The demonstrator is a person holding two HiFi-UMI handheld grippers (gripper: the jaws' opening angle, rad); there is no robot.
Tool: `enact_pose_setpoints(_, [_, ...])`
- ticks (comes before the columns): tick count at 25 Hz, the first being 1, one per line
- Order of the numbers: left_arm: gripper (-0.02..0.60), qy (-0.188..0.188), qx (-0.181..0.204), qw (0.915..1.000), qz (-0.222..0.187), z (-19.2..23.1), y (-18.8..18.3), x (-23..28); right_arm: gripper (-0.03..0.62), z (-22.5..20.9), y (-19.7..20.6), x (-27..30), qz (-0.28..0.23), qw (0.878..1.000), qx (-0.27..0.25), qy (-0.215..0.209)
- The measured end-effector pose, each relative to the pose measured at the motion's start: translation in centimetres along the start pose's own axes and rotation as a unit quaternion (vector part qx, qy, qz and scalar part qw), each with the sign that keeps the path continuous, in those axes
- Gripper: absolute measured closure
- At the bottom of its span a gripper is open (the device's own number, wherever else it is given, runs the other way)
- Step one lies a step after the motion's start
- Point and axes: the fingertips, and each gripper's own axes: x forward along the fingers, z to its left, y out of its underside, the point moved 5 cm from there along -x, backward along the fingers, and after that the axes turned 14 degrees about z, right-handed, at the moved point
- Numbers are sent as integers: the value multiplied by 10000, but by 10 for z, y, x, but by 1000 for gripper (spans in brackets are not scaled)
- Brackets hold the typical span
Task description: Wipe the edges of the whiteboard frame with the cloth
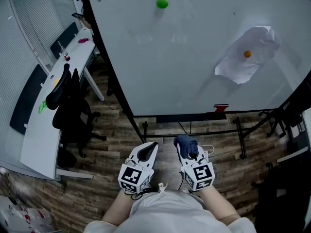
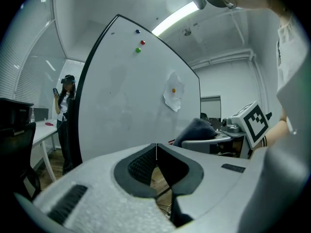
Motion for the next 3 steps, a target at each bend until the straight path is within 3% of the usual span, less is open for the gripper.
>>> enact_pose_setpoints(3, [561, -209, 103, 9997, -1, 4, -1, 2, 525, 0, -1, 0, -27, 10000, -18, 10])
